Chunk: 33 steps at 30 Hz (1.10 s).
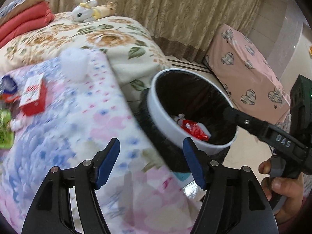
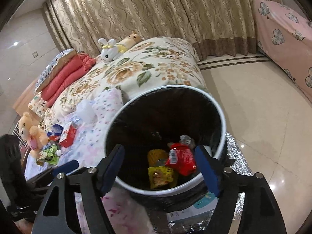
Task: Collect trash
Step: 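Move both open tools back over the bed toward the carton and pouch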
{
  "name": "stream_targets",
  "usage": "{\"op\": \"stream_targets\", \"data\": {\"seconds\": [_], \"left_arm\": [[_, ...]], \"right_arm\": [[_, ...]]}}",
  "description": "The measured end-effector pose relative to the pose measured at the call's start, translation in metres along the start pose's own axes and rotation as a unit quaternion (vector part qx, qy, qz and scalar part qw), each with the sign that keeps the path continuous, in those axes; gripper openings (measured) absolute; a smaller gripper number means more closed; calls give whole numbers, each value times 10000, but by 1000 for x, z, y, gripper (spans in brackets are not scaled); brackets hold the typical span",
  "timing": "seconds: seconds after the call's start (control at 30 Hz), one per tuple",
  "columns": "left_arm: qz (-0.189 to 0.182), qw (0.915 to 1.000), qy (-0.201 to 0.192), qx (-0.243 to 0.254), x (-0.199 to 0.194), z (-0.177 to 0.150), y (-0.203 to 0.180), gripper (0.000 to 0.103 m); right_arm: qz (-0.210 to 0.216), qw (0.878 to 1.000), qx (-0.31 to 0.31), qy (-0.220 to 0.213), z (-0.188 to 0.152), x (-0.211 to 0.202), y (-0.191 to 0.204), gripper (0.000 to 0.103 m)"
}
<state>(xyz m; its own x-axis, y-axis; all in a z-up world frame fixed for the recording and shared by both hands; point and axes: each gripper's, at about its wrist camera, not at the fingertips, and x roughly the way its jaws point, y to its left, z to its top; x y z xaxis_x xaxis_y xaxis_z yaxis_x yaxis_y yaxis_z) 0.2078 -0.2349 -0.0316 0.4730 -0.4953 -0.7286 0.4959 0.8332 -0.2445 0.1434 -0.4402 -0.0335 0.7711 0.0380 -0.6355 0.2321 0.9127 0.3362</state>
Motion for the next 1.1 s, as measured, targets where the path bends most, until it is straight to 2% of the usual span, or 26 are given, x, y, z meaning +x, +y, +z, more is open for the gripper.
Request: {"op": "stream_targets", "data": {"seconds": [0.57, 1.1], "left_arm": [[387, 9963, -67, -762, -38, -42, 74, 69], [723, 9864, -181, -1462, -69, -70, 134, 70]], "right_arm": [[473, 9986, -239, 28, -22, 1, 62, 85], [884, 9937, -587, 357, -45, 22, 121, 87]]}}
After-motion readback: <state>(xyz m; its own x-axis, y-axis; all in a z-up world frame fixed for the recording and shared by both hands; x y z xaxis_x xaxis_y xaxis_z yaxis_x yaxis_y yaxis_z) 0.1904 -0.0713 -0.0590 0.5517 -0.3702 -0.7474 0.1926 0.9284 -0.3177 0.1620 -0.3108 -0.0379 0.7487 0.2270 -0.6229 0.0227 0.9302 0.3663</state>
